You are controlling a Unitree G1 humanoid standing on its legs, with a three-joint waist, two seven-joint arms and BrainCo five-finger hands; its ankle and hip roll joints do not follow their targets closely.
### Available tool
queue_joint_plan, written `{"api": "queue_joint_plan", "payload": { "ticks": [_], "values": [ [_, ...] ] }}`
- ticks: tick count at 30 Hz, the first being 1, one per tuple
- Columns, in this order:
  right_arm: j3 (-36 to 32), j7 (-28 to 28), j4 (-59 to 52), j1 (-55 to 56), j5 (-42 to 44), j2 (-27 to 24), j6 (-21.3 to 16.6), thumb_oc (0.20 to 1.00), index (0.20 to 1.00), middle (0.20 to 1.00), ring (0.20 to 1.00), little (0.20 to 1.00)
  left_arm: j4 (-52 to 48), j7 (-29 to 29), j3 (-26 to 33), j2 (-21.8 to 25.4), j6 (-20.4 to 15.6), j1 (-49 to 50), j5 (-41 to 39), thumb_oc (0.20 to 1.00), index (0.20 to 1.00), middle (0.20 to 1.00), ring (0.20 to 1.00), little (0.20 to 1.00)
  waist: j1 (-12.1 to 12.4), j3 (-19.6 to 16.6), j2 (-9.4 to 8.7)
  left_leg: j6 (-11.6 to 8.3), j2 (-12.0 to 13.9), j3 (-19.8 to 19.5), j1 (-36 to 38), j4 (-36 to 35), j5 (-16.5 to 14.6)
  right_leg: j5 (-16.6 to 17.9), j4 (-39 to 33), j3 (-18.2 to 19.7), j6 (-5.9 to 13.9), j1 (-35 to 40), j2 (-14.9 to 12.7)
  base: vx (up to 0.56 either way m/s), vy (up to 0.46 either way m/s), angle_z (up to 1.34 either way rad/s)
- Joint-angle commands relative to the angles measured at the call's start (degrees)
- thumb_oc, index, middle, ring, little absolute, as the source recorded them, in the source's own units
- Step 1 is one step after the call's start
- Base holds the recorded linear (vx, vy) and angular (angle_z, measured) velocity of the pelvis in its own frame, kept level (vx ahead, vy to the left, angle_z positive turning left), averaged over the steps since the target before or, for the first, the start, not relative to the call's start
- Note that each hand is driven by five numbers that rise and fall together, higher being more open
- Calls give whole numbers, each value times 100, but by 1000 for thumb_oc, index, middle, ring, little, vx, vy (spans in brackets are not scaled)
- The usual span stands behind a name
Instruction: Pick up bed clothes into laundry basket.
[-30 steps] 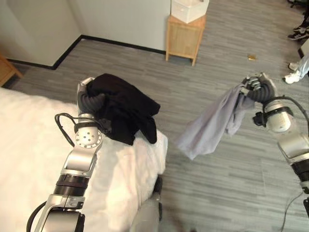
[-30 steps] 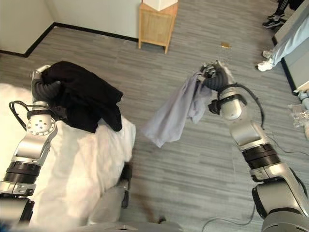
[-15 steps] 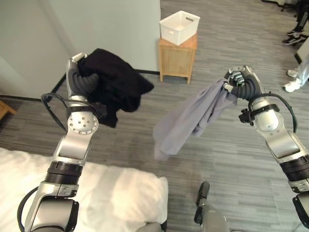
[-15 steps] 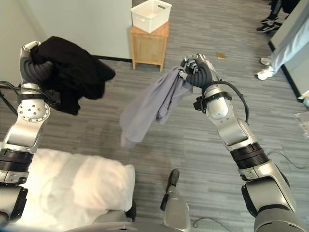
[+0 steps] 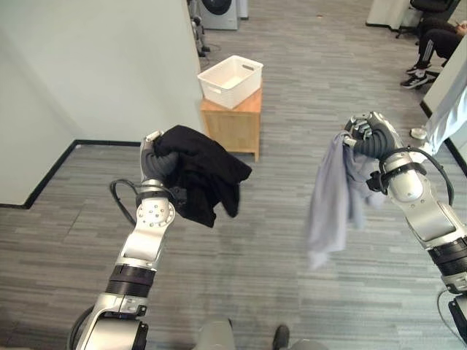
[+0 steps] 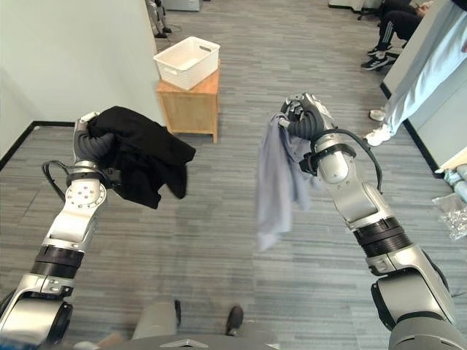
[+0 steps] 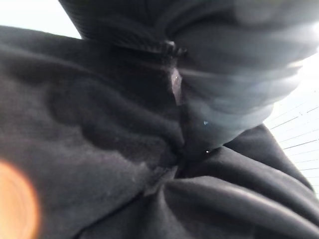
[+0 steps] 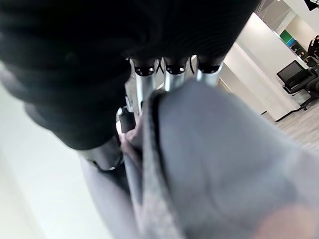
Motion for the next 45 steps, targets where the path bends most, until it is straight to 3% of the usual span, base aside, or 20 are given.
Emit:
{"api": "queue_joint_plan", "payload": {
  "ticks": [1,3,6,10,13,14,17,19,22,25,27,28,30,35,38,39,40,41,43,45],
  "values": [
    [-28,-107,-223,-631,-74,-236,-320,200,200,200,200,200,-403,24,-2,486,-415,-562,55,200,200,200,200,200,409,-157,303,126,-280,561,1402,-2462,479,-585,71,-199,928,152,-682,594,130,-58],
    [-6,-138,-121,-680,-120,-263,-321,200,200,200,200,200,-357,24,-10,494,-403,-567,75,200,200,200,200,200,472,-214,328,90,-131,1034,1078,-2973,614,-809,71,-318,936,502,-636,543,101,-45],
    [-69,-100,-85,-611,-251,-231,-274,200,200,200,200,200,-384,-25,-4,549,-391,-491,38,200,200,200,200,200,602,-419,365,199,-198,1005,1102,-3049,717,-912,71,-310,1023,916,-561,615,126,-33],
    [-171,-196,-32,-497,-624,-199,-209,200,200,200,200,200,-439,13,-85,692,-363,-564,112,200,200,200,200,200,694,-573,274,416,-386,1036,1383,-3049,806,-909,1281,-233,1150,810,-766,343,123,15],
    [-305,-439,30,-576,-842,-83,-109,200,200,200,200,200,-413,183,-143,741,-360,-593,127,200,200,200,200,200,467,-461,299,641,-513,1039,1975,-3049,470,-34,3276,-120,1532,-71,-1271,341,184,16],
    [-449,-628,-28,-646,-788,-2,-109,200,200,200,200,200,-331,253,-179,714,-382,-661,39,200,200,200,200,200,368,-426,312,699,-600,950,2214,-3049,254,193,3650,-44,1490,-451,-1518,284,117,41],
    [-551,-717,-31,-681,-726,-45,-88,200,200,200,200,200,-230,254,-251,684,-414,-761,4,200,200,200,200,200,215,-343,353,687,-662,697,2371,-3049,169,-68,3452,146,1305,-820,-1290,308,25,52],
    [-704,-911,-32,-754,-767,-239,-2,200,200,200,200,200,-120,214,-279,603,-442,-770,-47,200,200,200,200,200,26,-313,271,596,-775,233,2651,-3049,-75,-657,2249,363,1041,-974,-970,401,-107,138],
    [-734,-946,-43,-752,-767,-289,22,200,200,200,200,200,-97,204,-288,560,-461,-753,-84,200,200,200,200,200,-39,-342,257,583,-809,97,2712,-3049,-121,-597,1894,536,1016,-1049,-795,282,-79,119],
    [-737,-1088,-32,-956,-723,-466,30,200,200,200,200,200,19,136,-296,482,-507,-684,-153,200,200,200,200,200,-126,-356,142,542,-948,-178,2943,-3049,-291,-219,957,789,1056,-1273,-635,298,-113,113],
    [-545,-1149,46,-1423,-794,-570,-17,200,200,200,200,200,42,95,-199,484,-557,-486,-226,200,200,200,200,200,38,-399,122,419,-859,-163,3192,-3049,-464,213,463,29,1202,-1420,-955,378,-199,108],
    [-505,-1155,76,-1467,-790,-569,-25,200,200,200,200,200,36,92,-176,480,-558,-474,-229,200,200,200,200,200,15,-393,143,416,-848,-170,3202,-3049,-476,221,438,13,1207,-1394,-943,243,-162,71],
    [-113,-1137,361,-2072,-915,-706,22,200,200,200,200,200,5,38,-130,557,-594,-356,-254,200,200,200,200,200,278,-433,49,403,-836,-21,3384,-3049,-610,268,418,-653,1149,-1253,-1215,253,-148,39],
    [555,-1179,1280,-3172,-974,-716,182,200,200,200,200,200,-94,-11,-94,450,-697,-54,-341,200,200,200,200,200,397,-657,-52,174,-674,-60,3582,-2253,-1021,272,242,-654,1034,-771,-1096,336,-156,-12],
    [814,-1257,1563,-3789,-803,-747,220,200,200,200,200,200,-154,19,-97,445,-749,-41,-436,200,200,200,200,200,505,-512,-118,-136,-408,-146,2810,-534,-509,120,71,-728,849,-423,-978,135,-200,-27],
    [829,-1259,1575,-3811,-798,-749,216,200,200,200,200,200,-152,19,-91,441,-749,-49,-436,200,200,200,200,200,492,-512,-103,-143,-390,-163,2768,-476,-531,118,71,-739,841,-431,-965,128,-226,-61],
    [889,-1268,1544,-3950,-783,-852,263,200,200,200,200,200,-193,32,-64,426,-754,-67,-465,200,200,200,200,200,563,-396,-164,-230,-265,-157,2332,421,-260,-31,71,-761,719,-263,-911,160,-193,-63],
    [893,-1257,1475,-3958,-835,-895,299,200,200,200,200,200,-250,25,-47,416,-755,-40,-465,200,200,200,200,200,588,-340,-210,-203,-221,-113,2148,620,-227,-80,71,-723,691,-197,-897,304,-226,-66],
    [876,-1222,1309,-3884,-925,-987,307,200,200,200,200,200,-355,38,31,358,-762,44,-517,200,200,200,200,200,611,-307,-227,-120,-72,-47,1922,349,-317,-159,71,-652,723,-128,-889,224,-50,-34],
    [830,-1204,1210,-3734,-1016,-1022,279,200,200,200,200,200,-427,24,67,323,-771,137,-490,200,200,200,200,200,680,-295,-173,-28,-183,-172,1975,-367,-440,-239,71,-496,792,-92,-868,137,42,-45]
  ]
}}
